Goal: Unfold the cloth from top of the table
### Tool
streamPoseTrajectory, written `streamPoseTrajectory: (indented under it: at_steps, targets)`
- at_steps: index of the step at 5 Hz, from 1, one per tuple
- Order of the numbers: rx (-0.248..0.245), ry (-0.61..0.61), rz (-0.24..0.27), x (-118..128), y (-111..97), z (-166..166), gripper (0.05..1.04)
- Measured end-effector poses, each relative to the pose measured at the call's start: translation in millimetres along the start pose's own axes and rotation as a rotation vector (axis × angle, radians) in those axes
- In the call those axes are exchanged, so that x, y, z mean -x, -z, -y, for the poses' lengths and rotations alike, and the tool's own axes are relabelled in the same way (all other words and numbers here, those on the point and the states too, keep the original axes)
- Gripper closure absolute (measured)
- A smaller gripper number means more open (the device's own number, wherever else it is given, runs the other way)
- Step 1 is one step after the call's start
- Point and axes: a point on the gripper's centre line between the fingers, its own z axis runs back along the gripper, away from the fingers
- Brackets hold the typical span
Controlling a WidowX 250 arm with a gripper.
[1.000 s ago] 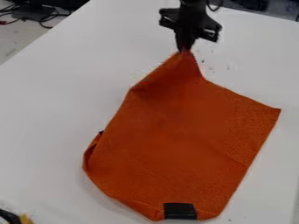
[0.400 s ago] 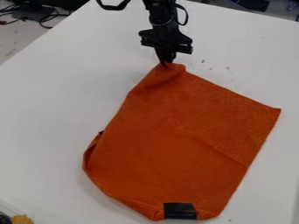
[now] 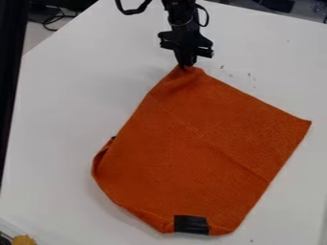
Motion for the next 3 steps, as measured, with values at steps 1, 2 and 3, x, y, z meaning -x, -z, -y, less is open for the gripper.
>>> streamPoseTrajectory:
  at_steps: [1,2,3]
  targets:
    - [-0.016,-0.012,-0.006,1.3,0.3,-2.5,1.012]
    - [-0.024,-0.040,-0.028,5.4,0.8,-1.1,0.872]
    - [-0.041,-0.030,-0.054,8.0,-6.5,5.4,0.628]
